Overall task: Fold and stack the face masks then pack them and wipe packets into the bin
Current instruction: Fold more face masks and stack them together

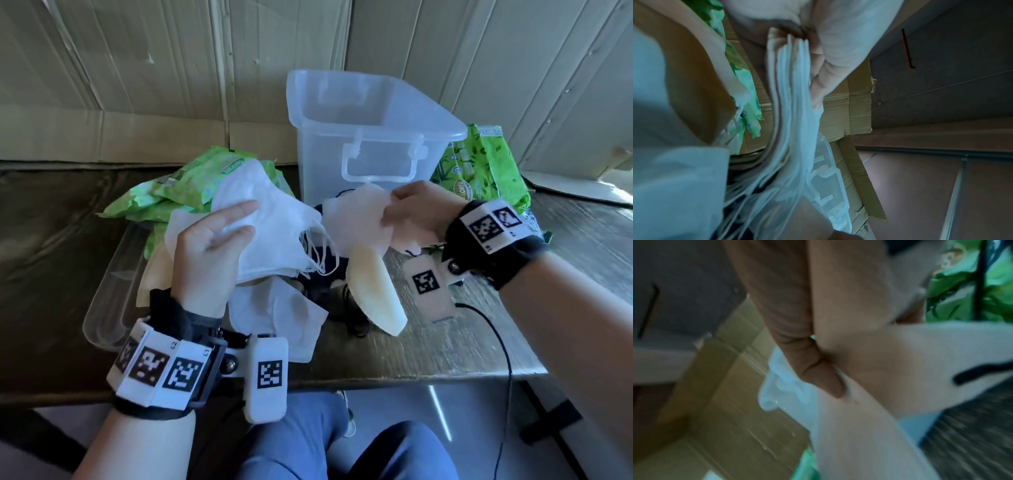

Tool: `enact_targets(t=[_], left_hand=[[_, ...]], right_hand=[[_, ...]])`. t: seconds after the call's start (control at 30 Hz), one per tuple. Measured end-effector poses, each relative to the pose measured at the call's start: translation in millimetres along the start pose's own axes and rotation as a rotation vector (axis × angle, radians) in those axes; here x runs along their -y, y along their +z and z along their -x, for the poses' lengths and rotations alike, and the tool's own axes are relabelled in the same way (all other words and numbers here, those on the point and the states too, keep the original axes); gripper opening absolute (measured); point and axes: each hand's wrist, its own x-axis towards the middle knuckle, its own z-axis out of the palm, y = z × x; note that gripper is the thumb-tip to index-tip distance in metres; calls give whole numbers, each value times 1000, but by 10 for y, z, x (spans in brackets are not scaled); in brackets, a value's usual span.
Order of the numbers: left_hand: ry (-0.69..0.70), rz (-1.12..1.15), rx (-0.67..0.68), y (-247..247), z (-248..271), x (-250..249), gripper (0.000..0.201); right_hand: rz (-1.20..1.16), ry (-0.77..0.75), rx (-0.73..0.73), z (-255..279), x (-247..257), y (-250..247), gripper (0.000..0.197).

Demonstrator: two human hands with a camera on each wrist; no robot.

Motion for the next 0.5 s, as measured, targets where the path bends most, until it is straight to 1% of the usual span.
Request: enact_targets(t=[0.1,0.23,0.3,0.37,0.4,0.5], left_hand=[[19,-48,74,120,23,-38,30],[71,-165,202,419,118,-119,35],[56,-149,268,556,150,-124,40],[-3,-53,288,649,167,-126,48],[-15,-5,291,675,167,-130,49],[40,61,291,710,164,-157,40]], right_hand=[[-180,-55,-122,140,40,-151,28],[-203,-199,-282,289,147,-134,26],[-206,-290,-314,416,232,-99,23],[-170,-384,-295,547,308,-48,24],[-157,-422,-254,610,336,-21,23],[-232,-499,-78,693,330,56,17]])
